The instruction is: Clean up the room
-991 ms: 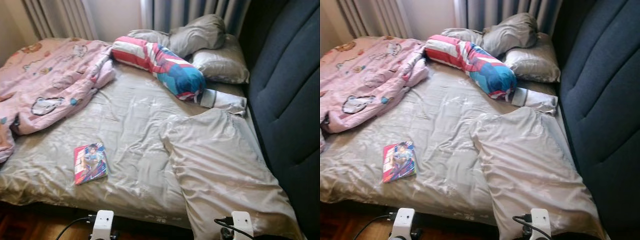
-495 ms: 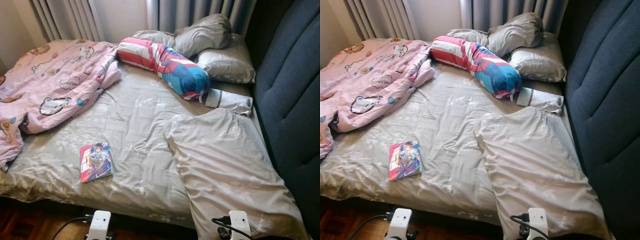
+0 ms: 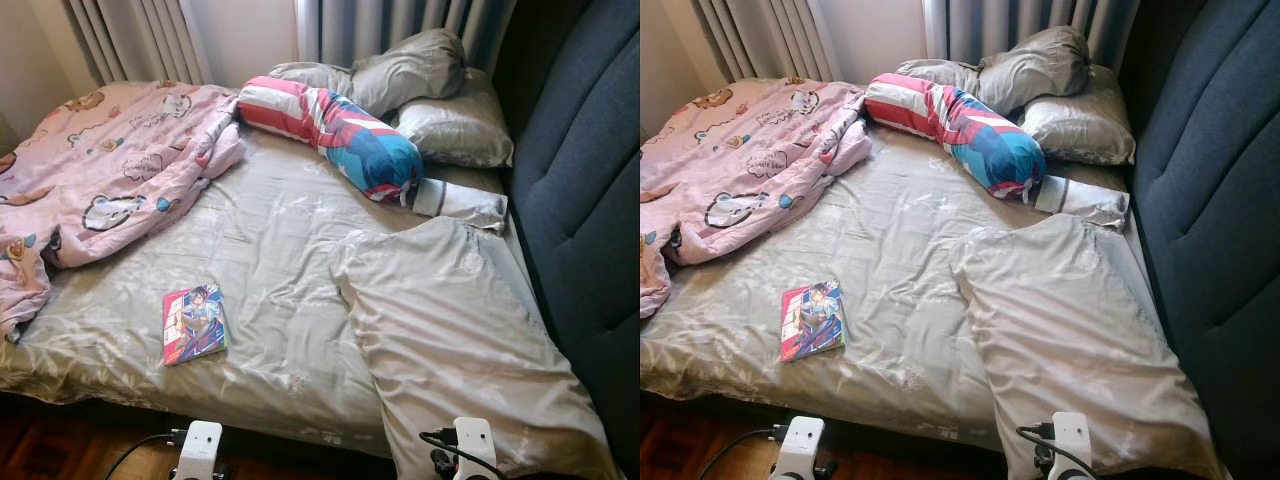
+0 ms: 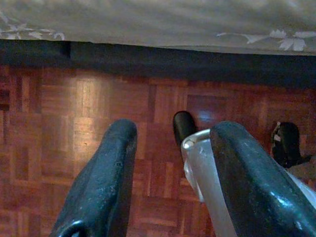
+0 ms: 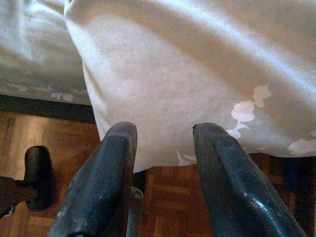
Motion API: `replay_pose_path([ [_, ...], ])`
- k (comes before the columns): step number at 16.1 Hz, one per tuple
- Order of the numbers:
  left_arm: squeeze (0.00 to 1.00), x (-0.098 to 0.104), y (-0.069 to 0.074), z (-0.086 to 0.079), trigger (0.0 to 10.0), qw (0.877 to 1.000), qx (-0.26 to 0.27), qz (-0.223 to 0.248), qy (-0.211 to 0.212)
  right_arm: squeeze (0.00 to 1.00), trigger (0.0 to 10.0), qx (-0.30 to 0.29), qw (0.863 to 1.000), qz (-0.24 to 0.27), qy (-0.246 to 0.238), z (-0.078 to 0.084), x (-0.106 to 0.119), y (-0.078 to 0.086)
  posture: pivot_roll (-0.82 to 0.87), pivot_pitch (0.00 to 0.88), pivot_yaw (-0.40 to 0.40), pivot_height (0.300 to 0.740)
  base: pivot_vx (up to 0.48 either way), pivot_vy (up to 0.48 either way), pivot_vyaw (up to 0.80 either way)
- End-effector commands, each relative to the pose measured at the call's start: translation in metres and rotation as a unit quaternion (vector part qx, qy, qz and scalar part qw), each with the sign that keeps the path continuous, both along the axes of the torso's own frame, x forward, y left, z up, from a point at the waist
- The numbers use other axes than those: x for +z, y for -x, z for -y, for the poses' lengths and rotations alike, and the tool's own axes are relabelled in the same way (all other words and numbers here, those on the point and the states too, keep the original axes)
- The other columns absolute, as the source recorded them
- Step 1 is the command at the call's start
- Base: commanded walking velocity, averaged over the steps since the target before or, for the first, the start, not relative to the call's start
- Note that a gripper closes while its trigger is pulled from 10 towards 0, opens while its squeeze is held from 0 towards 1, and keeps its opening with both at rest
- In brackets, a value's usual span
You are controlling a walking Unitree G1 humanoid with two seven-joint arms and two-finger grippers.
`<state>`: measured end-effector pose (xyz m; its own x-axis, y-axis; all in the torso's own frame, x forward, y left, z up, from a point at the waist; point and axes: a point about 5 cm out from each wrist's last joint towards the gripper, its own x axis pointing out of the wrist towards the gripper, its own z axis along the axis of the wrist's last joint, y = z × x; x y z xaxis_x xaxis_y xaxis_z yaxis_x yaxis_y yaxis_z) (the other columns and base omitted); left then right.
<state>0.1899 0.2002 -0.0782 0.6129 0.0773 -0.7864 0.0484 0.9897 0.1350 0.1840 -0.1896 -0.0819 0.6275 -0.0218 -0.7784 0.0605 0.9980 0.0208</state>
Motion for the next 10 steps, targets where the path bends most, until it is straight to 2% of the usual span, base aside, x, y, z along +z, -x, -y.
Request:
replay_pose_path([
  [1, 0.00, -0.003, 0.005, 0.000, 10.0, 1.000, 0.001, -0.015, 0.000, 0.00, 10.0, -0.008, 1.000, 0.007, -0.002, 0.002, 0.002, -0.002, 0.03, 0.062, -0.005, 0.740, 0.251, 0.000, -0.80],
  [4, 0.00, -0.004, 0.006, 0.000, 10.0, 1.000, 0.007, -0.014, 0.003, 0.00, 10.0, -0.002, 1.000, 0.008, -0.001, 0.003, 0.002, -0.003, 0.03, 0.058, -0.008, 0.740, 0.274, 0.000, -0.80],
  [10, 0.00, -0.004, 0.007, 0.001, 10.0, 1.000, 0.001, -0.016, 0.003, 0.00, 10.0, -0.005, 1.000, 0.001, 0.007, 0.014, 0.000, 0.005, 0.03, 0.044, -0.004, 0.740, 0.323, 0.000, 0.00],
])
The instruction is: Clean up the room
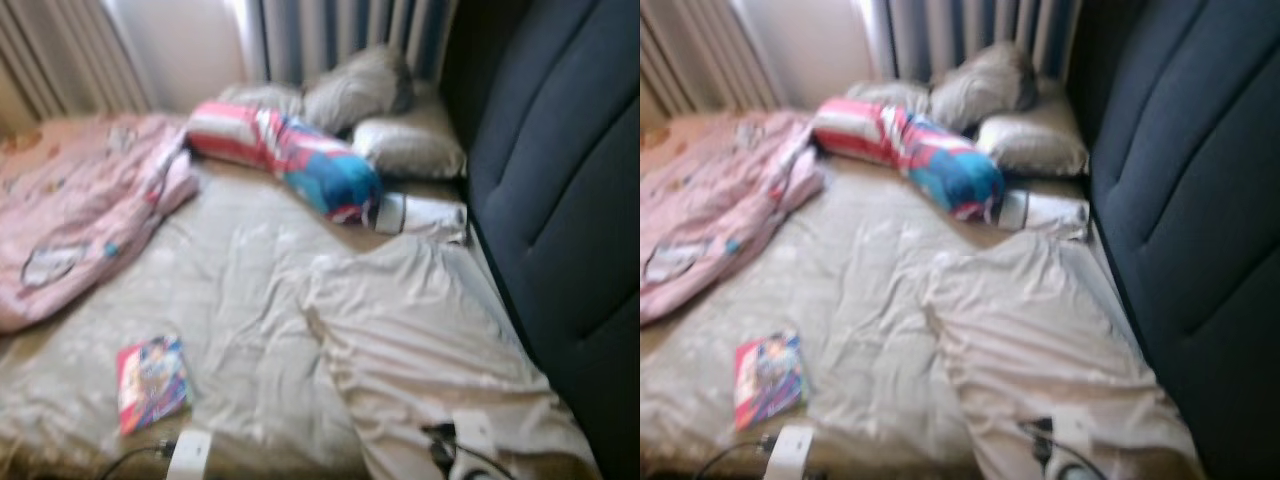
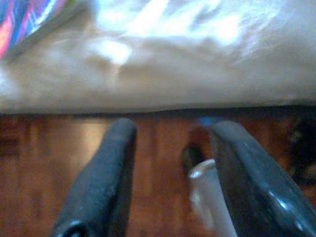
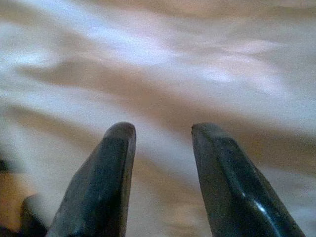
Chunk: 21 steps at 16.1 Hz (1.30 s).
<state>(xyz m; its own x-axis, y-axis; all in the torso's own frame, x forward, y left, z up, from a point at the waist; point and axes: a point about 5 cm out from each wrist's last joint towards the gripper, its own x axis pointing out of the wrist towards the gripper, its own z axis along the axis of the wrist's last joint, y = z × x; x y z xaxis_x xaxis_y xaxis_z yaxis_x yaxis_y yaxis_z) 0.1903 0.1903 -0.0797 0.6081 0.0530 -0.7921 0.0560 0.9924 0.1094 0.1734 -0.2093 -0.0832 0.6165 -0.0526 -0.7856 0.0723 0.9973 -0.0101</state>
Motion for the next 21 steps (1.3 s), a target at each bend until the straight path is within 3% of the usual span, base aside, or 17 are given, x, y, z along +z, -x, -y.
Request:
replay_pose_path([
  [1, 0.00, -0.002, 0.007, -0.009, 10.0, 1.000, 0.004, -0.012, -0.009, 0.00, 10.0, 0.000, 1.000, 0.004, -0.007, -0.003, 0.001, -0.003, 0.03, 0.040, -0.003, 0.740, 0.337, 0.000, 0.00],
  [6, 0.00, -0.002, 0.007, -0.007, 10.0, 1.000, 0.003, -0.009, -0.006, 0.00, 10.0, -0.002, 1.000, 0.005, -0.010, -0.009, 0.000, -0.003, 0.03, 0.033, -0.004, 0.740, 0.063, 0.000, 0.00],
  [8, 0.00, -0.003, 0.008, -0.007, 10.0, 1.000, 0.002, -0.011, -0.006, 0.00, 10.0, -0.027, 0.999, 0.029, -0.018, -0.019, 0.005, -0.016, 0.03, 0.038, -0.004, 0.740, 0.000, 0.000, 0.00],
  [12, 0.00, -0.005, 0.015, -0.012, 10.0, 1.000, 0.003, -0.013, -0.010, 0.00, 10.0, -0.060, 0.993, 0.104, -0.020, -0.009, 0.025, -0.047, 0.04, 0.061, 0.003, 0.740, 0.000, 0.000, 0.00],
  [13, 0.00, -0.006, 0.018, -0.015, 10.0, 1.000, 0.003, -0.014, -0.014, 0.00, 10.0, -0.070, 0.987, 0.143, -0.020, -0.004, 0.038, -0.064, 0.05, 0.075, 0.010, 0.740, 0.000, 0.000, 0.00],
  [16, 0.00, -0.007, 0.025, -0.021, 10.0, 1.000, 0.000, -0.017, -0.019, 0.00, 10.0, -0.061, 0.981, 0.184, -0.012, -0.004, 0.055, -0.084, 0.06, 0.100, 0.023, 0.740, 0.000, 0.000, 0.00],
  [17, 0.00, -0.007, 0.026, -0.023, 10.0, 1.000, -0.001, -0.015, -0.019, 0.45, 10.0, -0.056, 0.979, 0.196, -0.013, -0.007, 0.060, -0.091, 0.06, 0.107, 0.027, 0.740, 0.000, 0.000, 0.00],
  [18, 0.00, -0.005, 0.023, -0.024, 10.0, 1.000, -0.002, -0.008, -0.017, 1.00, 10.0, -0.052, 0.978, 0.203, -0.013, -0.010, 0.064, -0.097, 0.07, 0.120, 0.031, 0.740, 0.000, 0.000, 0.00],
  [21, 0.00, -0.002, 0.017, -0.024, 10.0, 1.000, -0.001, 0.013, -0.012, 1.00, 10.0, -0.046, 0.976, 0.213, -0.012, -0.017, 0.067, -0.101, 0.07, 0.146, 0.033, 0.740, 0.000, 0.000, 0.00],
])
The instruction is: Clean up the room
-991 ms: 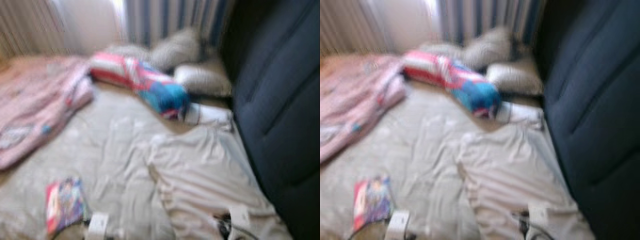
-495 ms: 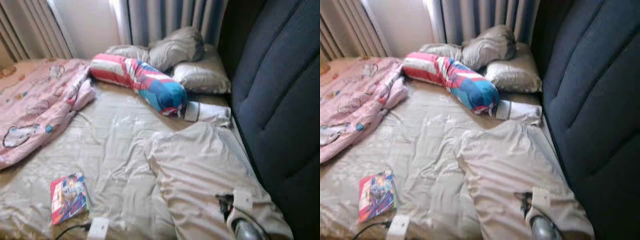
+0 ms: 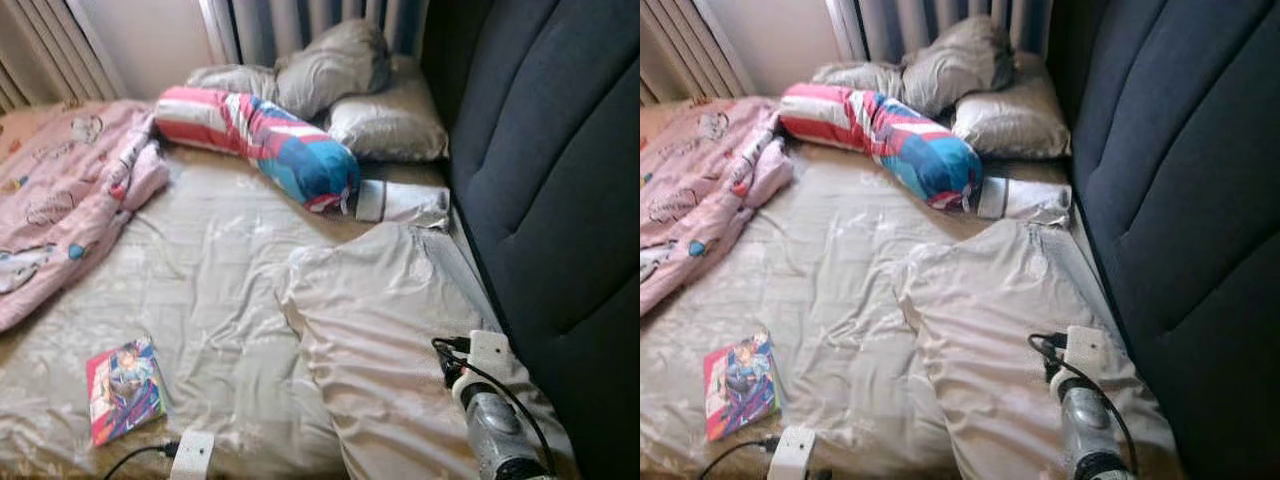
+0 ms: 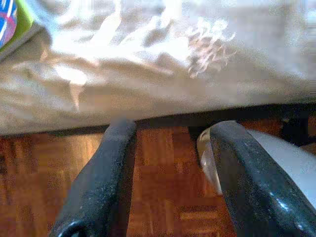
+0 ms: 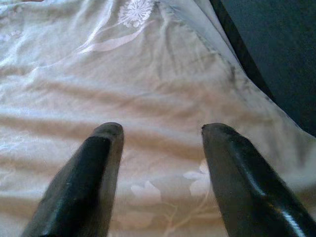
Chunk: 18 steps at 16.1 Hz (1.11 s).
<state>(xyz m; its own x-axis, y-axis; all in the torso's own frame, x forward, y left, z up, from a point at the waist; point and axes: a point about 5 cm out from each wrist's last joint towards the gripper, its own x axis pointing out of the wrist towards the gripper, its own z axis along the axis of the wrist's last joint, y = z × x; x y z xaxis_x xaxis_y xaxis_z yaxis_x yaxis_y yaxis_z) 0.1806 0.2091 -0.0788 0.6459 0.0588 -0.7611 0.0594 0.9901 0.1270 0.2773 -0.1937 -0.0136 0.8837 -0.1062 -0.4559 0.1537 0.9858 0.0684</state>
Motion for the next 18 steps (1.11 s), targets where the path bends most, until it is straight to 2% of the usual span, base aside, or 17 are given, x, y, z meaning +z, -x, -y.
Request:
replay_pose_path([
  [1, 0.00, 0.001, -0.001, -0.005, 10.0, 1.000, 0.009, 0.007, 0.001, 0.95, 10.0, -0.002, 1.000, 0.005, 0.001, -0.002, -0.002, 0.003, 0.06, 0.158, 0.031, 0.740, 0.000, 0.000, 0.00],
  [2, 0.00, 0.006, -0.009, -0.005, 10.0, 0.999, 0.021, 0.025, 0.010, 0.11, 10.0, 0.001, 1.000, 0.010, 0.002, -0.004, -0.003, 0.005, 0.06, 0.162, 0.030, 0.740, 0.000, 0.000, 0.00],
  [3, 0.00, 0.009, -0.013, -0.007, 10.0, 0.999, 0.028, 0.038, 0.011, 0.00, 10.0, 0.002, 1.000, 0.014, 0.002, -0.004, -0.004, 0.007, 0.05, 0.166, 0.027, 0.740, 0.000, 0.000, 0.00],
  [5, 0.00, 0.020, -0.027, -0.013, 10.0, 0.995, 0.047, 0.082, 0.013, 0.00, 10.0, 0.004, 1.000, 0.013, 0.000, -0.005, -0.009, 0.015, 0.04, 0.170, 0.022, 0.740, 0.000, 0.000, 0.00],
  [7, 0.00, 0.024, -0.032, -0.014, 10.0, 0.993, 0.065, 0.094, 0.020, 0.00, 10.0, 0.011, 1.000, -0.024, -0.008, -0.007, -0.022, 0.030, 0.04, 0.168, 0.009, 0.740, 0.000, 0.000, 0.00],
  [8, 0.00, 0.023, -0.032, -0.013, 10.0, 0.994, 0.062, 0.091, 0.018, 0.00, 10.0, 0.012, 0.999, -0.038, -0.008, -0.007, -0.026, 0.034, 0.04, 0.168, 0.009, 0.740, 0.000, 0.000, 0.00],
  [10, 0.00, 0.015, -0.022, -0.007, 10.0, 0.996, 0.060, 0.069, 0.017, 0.00, 10.0, 0.019, 0.996, -0.086, -0.006, -0.009, -0.042, 0.053, 0.04, 0.161, 0.001, 0.740, 0.000, 0.000, 0.00],
  [11, 0.00, 0.012, -0.018, -0.003, 10.0, 0.996, 0.059, 0.064, 0.018, 0.00, 10.0, 0.017, 0.995, -0.093, -0.007, -0.009, -0.044, 0.058, 0.03, 0.160, -0.002, 0.740, 0.000, 0.000, 0.00],
  [14, 0.00, 0.007, -0.013, 0.007, 10.0, 0.997, 0.054, 0.049, 0.024, 0.00, 10.0, 0.021, 0.994, -0.103, -0.008, -0.008, -0.047, 0.062, 0.03, 0.156, -0.006, 0.740, 0.000, 0.000, 0.00],
  [18, 0.00, 0.008, -0.016, 0.009, 10.0, 0.997, 0.054, 0.051, 0.025, 0.00, 10.0, 0.022, 0.993, -0.113, -0.004, -0.005, -0.048, 0.064, 0.03, 0.151, -0.009, 0.740, 0.000, 0.000, 0.00],
])
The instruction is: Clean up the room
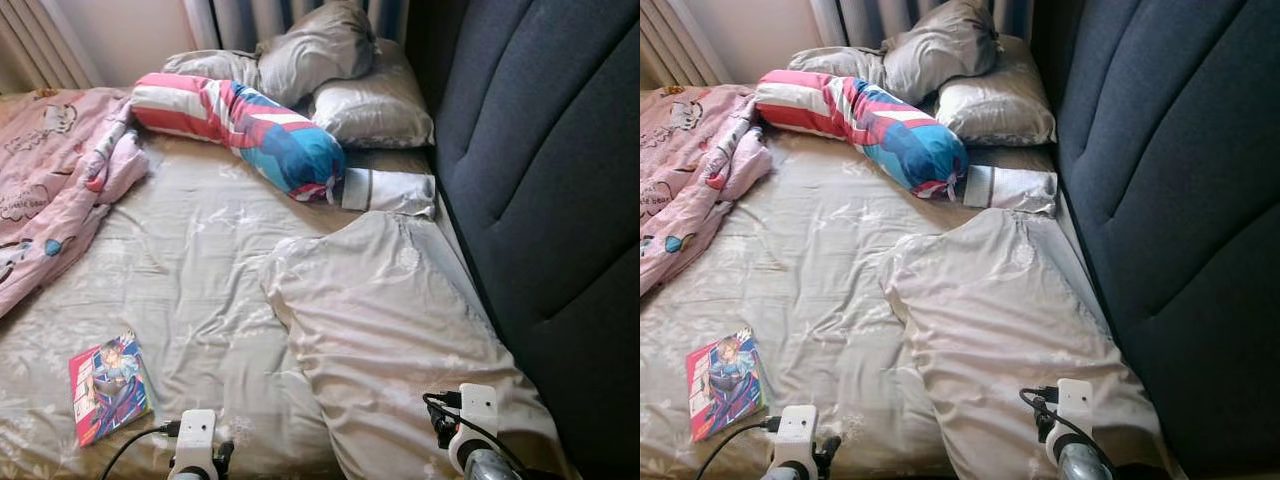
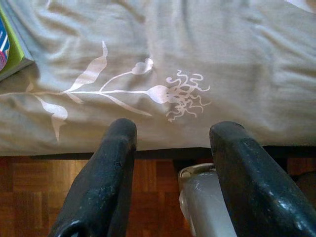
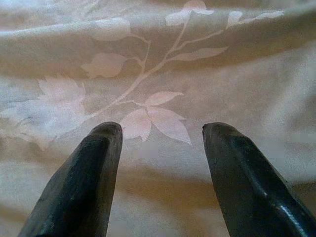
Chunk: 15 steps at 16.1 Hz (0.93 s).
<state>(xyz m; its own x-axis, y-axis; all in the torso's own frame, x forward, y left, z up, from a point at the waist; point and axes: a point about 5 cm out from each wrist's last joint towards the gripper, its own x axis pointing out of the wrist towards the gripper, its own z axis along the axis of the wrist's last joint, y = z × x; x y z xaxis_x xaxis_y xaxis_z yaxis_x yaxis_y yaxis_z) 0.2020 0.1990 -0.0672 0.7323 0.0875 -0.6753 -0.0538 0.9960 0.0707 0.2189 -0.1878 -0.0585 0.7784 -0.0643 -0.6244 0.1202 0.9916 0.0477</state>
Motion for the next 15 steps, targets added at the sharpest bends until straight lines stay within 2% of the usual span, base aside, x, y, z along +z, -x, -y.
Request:
replay_pose_path([
  [1, 0.00, -0.0033, 0.0053, -0.0009, 10.0, 1.000, 0.004, -0.013, -0.002, 0.00, 10.0, 0.000, 1.000, -0.012, -0.001, 0.0002, -0.0033, 0.0048, 0.03, 0.150, -0.008, 0.740, 0.000, 0.000, 0.00],
  [10, 0.00, -0.0038, 0.0059, -0.0028, 10.0, 1.000, 0.004, -0.018, 0.000, 0.00, 10.0, 0.001, 1.000, -0.015, -0.003, -0.0008, -0.0041, 0.0056, 0.03, 0.147, -0.009, 0.740, 0.000, 0.000, 0.00],
  [15, 0.00, -0.0050, 0.0085, -0.0044, 10.0, 1.000, 0.006, -0.022, 0.000, 0.00, 10.0, 0.003, 1.000, -0.017, -0.005, -0.0022, -0.0050, 0.0066, 0.03, 0.148, -0.009, 0.740, -0.280, 0.000, 0.00],
])
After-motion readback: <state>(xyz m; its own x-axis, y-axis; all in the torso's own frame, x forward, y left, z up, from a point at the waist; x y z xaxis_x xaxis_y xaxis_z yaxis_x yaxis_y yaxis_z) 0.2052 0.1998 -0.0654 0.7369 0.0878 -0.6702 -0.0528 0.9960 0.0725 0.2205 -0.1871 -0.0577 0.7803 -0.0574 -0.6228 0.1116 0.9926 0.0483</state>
